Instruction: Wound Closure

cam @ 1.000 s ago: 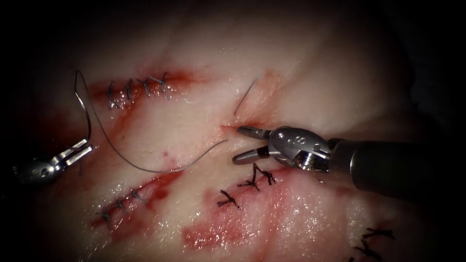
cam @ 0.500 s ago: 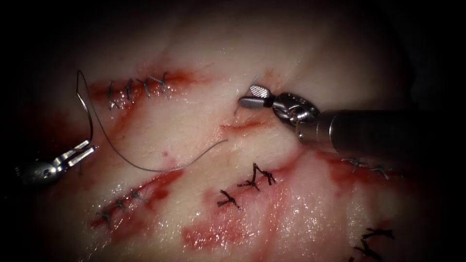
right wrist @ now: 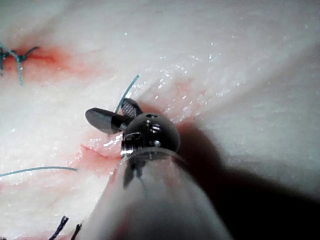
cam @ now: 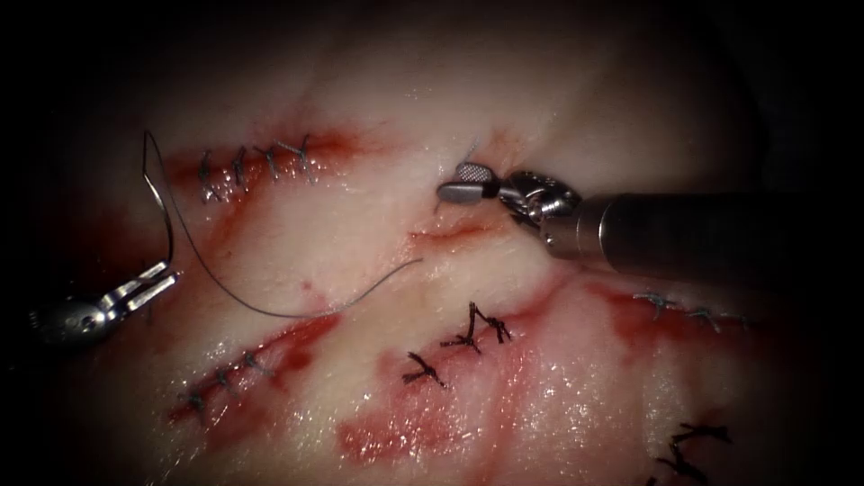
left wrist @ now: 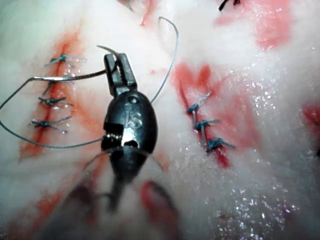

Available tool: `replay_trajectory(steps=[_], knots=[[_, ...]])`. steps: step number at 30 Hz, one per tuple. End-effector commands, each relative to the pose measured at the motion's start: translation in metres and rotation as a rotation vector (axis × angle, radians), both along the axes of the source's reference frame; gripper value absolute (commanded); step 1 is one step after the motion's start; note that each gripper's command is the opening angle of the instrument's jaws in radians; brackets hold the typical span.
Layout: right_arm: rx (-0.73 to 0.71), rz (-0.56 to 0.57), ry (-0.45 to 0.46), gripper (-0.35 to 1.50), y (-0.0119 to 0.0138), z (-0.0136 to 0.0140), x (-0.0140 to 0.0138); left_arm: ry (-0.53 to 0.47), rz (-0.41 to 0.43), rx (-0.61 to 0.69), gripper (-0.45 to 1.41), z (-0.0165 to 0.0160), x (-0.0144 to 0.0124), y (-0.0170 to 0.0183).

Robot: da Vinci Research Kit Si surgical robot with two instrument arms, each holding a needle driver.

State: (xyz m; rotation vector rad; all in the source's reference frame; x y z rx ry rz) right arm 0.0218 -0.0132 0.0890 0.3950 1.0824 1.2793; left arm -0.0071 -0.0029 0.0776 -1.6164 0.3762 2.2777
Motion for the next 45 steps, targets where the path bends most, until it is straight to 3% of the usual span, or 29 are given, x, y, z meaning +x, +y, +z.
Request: replay_trajectory(steps=[1,4,12,24,25,26,27,28,30,32,34,37,41,45], knots=[[-0.043,-0.028,-0.025,-0.35,0.0002,0.0005,0.0008,-0.003,-0.001,0.0,-0.45,0.0005,-0.0005,0.0003],[-0.108,-0.064,-0.052,-0.35,0.0004,0.0003,0.001,-0.003,0.0,0.0,-0.45,0.0005,-0.0005,0.0003],[-0.291,-0.182,-0.009,-0.35,0.0016,-0.0044,0.0025,-0.001,0.002,-0.001,-0.45,0.0006,-0.0004,0.0001],[-0.305,-0.188,0.0,-0.35,0.0015,-0.0044,0.0032,-0.005,-0.016,0.028,-0.45,0.0004,0.0012,-0.002],[-0.311,-0.18,0.007,-0.03,0.0015,-0.0044,0.0033,-0.002,-0.028,0.043,-0.32,0.0005,0.0015,-0.0022],[-0.319,-0.171,0.019,0.57,0.0014,-0.0046,0.0033,0.012,-0.099,0.118,0.42,0.0008,0.0023,-0.0027],[-0.319,-0.171,0.019,0.57,0.0014,-0.0046,0.0033,0.012,-0.099,0.118,0.42,0.0008,0.0023,-0.0027],[-0.318,-0.173,0.022,0.61,0.0013,-0.0048,0.0032,0.036,-0.164,0.168,0.71,0.0009,0.0031,-0.0029],[-0.317,-0.175,0.023,0.59,0.0012,-0.005,0.0031,0.048,-0.182,0.191,0.81,0.0008,0.0034,-0.003],[-0.32,-0.177,0.022,0.59,0.0011,-0.0053,0.0029,0.101,-0.234,0.292,1.21,0.0004,0.0042,-0.0035],[-0.325,-0.18,0.021,0.61,0.0011,-0.0054,0.0029,0.144,-0.228,0.321,1.35,0.0,0.0046,-0.0038],[-0.325,-0.18,0.021,0.62,0.001,-0.0054,0.003,0.224,-0.214,0.361,1.4,-0.0014,0.0054,-0.0047],[-0.33,-0.184,0.02,0.62,0.0008,-0.0055,0.003,0.244,-0.219,0.381,1.4,-0.0033,0.0058,-0.0049],[-0.334,-0.185,0.018,0.61,0.0007,-0.0057,0.003,0.352,-0.184,0.288,1.21,-0.0058,0.0033,-0.0025]])
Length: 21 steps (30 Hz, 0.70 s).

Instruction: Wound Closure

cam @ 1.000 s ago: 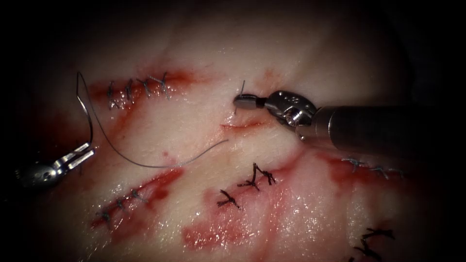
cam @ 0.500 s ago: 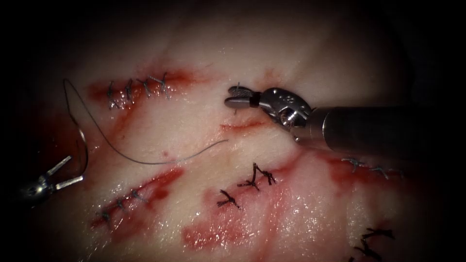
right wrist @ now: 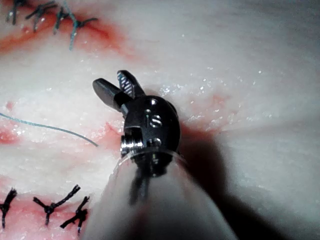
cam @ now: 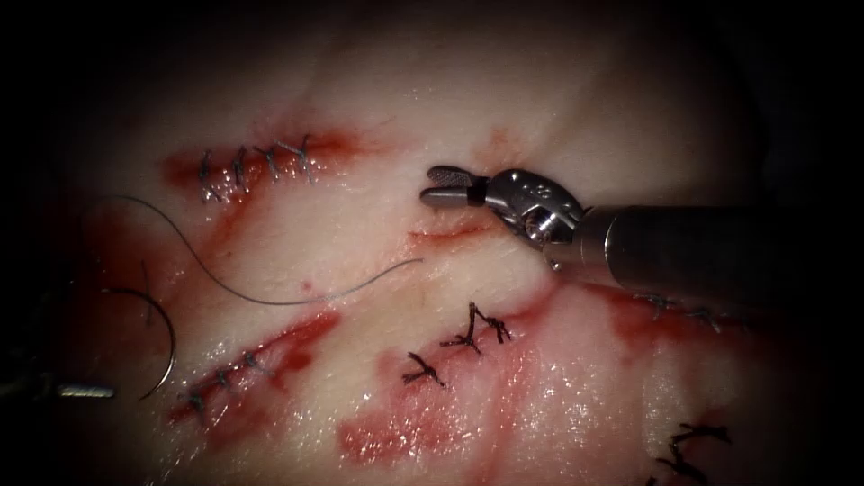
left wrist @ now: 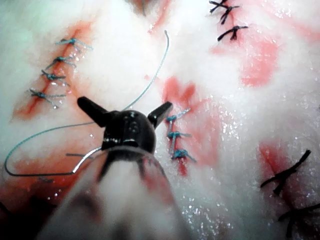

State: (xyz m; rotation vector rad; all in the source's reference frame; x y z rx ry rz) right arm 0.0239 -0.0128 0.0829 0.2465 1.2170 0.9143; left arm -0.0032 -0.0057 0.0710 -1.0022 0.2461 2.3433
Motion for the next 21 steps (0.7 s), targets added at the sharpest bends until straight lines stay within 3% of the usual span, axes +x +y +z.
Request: replay_trajectory(steps=[1,4,8,9,11,14,15,21], knots=[[0.0,-0.003,0.005,0.69,0.0004,0.0003,0.0008,0.013,0.014,-0.017,1.2,0.0008,-0.0013,0.0007],[-0.003,-0.003,-0.001,1.06,0.0006,-0.0006,0.0004,0.062,0.056,-0.051,1.15,0.0015,-0.0041,0.0016],[-0.028,-0.001,-0.011,1.26,0.0009,-0.0025,-0.0006,0.106,0.146,-0.07,1.13,0.0037,-0.0078,0.0022],[-0.029,-0.009,-0.012,1.31,0.001,-0.0034,-0.001,0.156,0.202,-0.081,1.11,0.0051,-0.0092,0.0024],[-0.03,-0.014,-0.011,1.31,0.0009,-0.004,-0.0012,0.174,0.221,-0.077,1.1,0.0057,-0.0097,0.0025],[-0.029,-0.031,-0.002,1.33,0.0,-0.0054,-0.0019,0.25,0.316,-0.085,1.1,0.0094,-0.0108,0.0035],[-0.029,-0.036,0.005,1.33,-0.0005,-0.0058,-0.0021,0.302,0.373,-0.086,1.1,0.0113,-0.0105,0.004],[-0.029,-0.037,0.006,1.31,-0.0007,-0.006,-0.002,0.396,0.478,-0.103,1.08,0.0138,-0.0093,0.005]])
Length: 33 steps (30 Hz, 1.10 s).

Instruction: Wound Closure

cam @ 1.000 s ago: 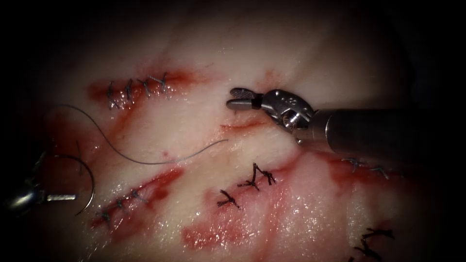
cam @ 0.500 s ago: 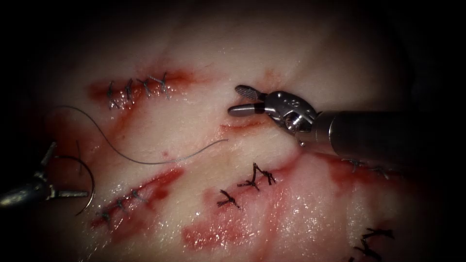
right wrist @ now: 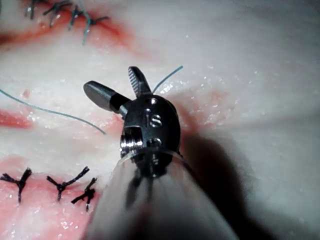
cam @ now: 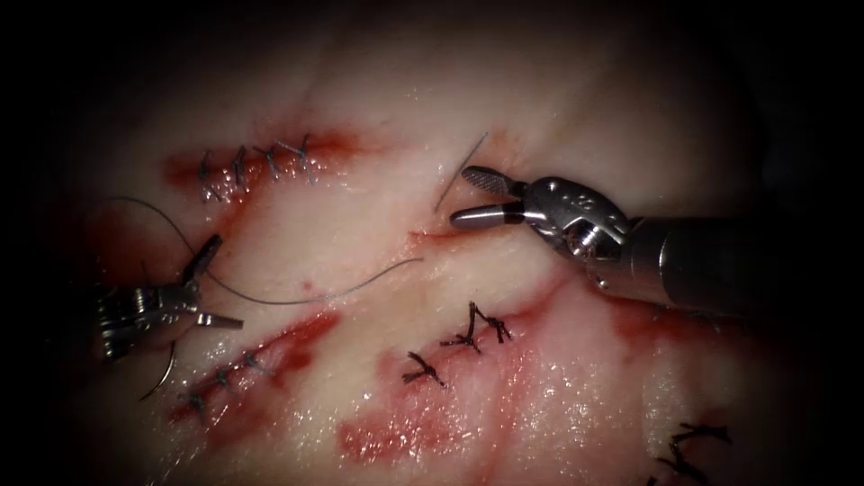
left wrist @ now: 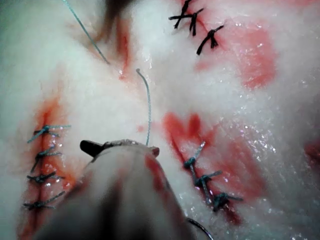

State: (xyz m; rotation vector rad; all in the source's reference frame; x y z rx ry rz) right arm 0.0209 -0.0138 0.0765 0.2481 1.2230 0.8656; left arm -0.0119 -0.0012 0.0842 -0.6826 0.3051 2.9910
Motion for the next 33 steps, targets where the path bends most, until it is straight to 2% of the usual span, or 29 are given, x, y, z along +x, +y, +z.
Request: replay_trajectory(steps=[1,5,9,12,19,22,24,25,27,28,29,33], knots=[[-0.003,0.0,0.003,1.31,0.0003,0.0005,0.001,0.021,0.026,-0.001,1.08,0.001,0.0,0.0008],[-0.003,-0.003,0.005,1.31,0.0001,0.0004,0.001,0.116,0.111,0.04,1.05,0.002,0.0019,0.0013],[-0.003,-0.004,0.006,1.3,-0.0001,0.0002,0.001,0.148,0.159,0.03,1.01,0.0027,0.0028,0.0018],[-0.008,-0.006,0.004,1.3,-0.0002,0.0001,0.0011,0.236,0.246,0.034,0.94,0.005,0.0036,0.0025],[-0.008,-0.008,0.005,1.28,-0.0004,0.0,0.0012,0.315,0.323,0.028,0.91,0.0095,0.0037,0.0033],[-0.009,-0.008,0.006,1.26,-0.0005,0.0,0.0012,0.321,0.329,0.018,0.86,0.0102,0.0038,0.0032],[-0.009,-0.008,0.006,1.25,-0.0005,0.0001,0.0012,0.323,0.334,0.014,0.73,0.0103,0.0039,0.0031],[-0.01,-0.008,0.006,1.25,-0.0005,0.0001,0.0012,0.324,0.339,0.013,0.51,0.0103,0.0039,0.0031],[-0.01,-0.009,0.006,1.23,-0.0005,0.0001,0.0012,0.328,0.347,0.012,-0.03,0.0101,0.004,0.003],[-0.009,-0.01,0.007,1.2,-0.0006,0.0,0.0011,0.331,0.344,0.019,-0.45,0.0095,0.004,0.0031],[-0.009,-0.012,0.008,1.11,-0.0007,-0.0001,0.001,0.333,0.342,0.026,-0.45,0.0089,0.0039,0.0031],[-0.004,-0.021,0.014,1.13,-0.0007,-0.0008,0.0001,0.262,0.285,-0.023,-0.45,0.0063,0.003,0.0033]])
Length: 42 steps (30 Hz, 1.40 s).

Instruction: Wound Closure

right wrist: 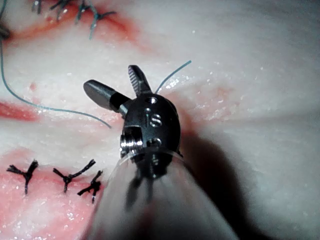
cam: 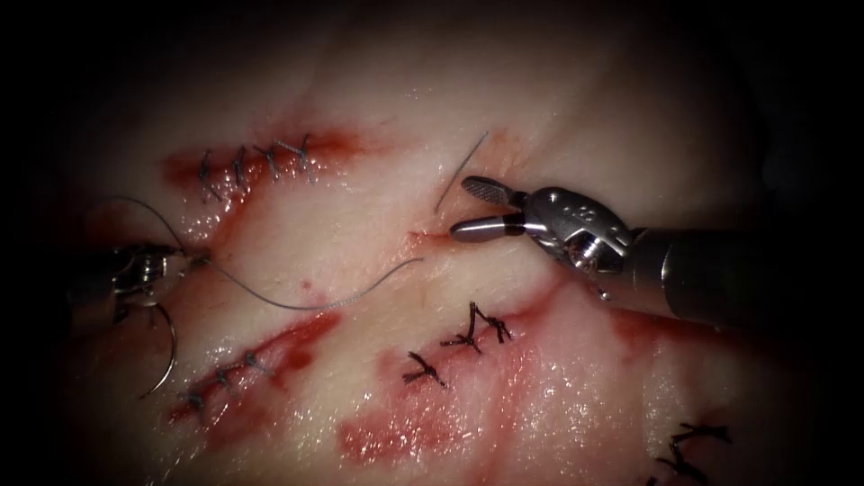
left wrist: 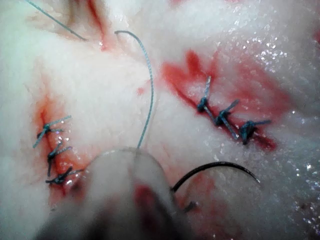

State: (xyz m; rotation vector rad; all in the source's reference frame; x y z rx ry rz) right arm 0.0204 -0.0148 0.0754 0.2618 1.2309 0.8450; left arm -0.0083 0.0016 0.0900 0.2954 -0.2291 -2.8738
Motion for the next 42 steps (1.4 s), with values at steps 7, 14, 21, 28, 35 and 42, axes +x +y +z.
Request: replay_trajectory(steps=[7,14,21,28,35,42], knots=[[-0.054,-0.113,-0.021,1.28,-0.0004,-0.0008,0.0012,-0.178,-0.056,-0.156,-0.45,-0.0052,-0.0049,0.0022],[-0.09,-0.285,-0.186,1.25,-0.003,-0.0035,0.0061,-0.2,-0.078,-0.155,-0.45,-0.007,-0.0101,0.0026],[-0.03,-0.22,-0.366,1.04,-0.0038,-0.0042,0.0112,-0.239,-0.104,-0.159,-0.45,-0.008,-0.0124,0.0017],[-0.027,-0.164,-0.489,0.96,-0.0038,-0.0029,0.0124,-0.264,-0.136,-0.173,-0.45,-0.0109,-0.0133,0.0011],[-0.001,-0.136,-0.547,0.89,-0.0047,-0.0033,0.0126,-0.262,-0.146,-0.175,-0.45,-0.0111,-0.0143,0.001],[-0.054,-0.228,-0.526,-0.35,-0.0055,-0.0047,0.0114,-0.264,-0.151,-0.172,-0.45,-0.0111,-0.0142,0.0011]])
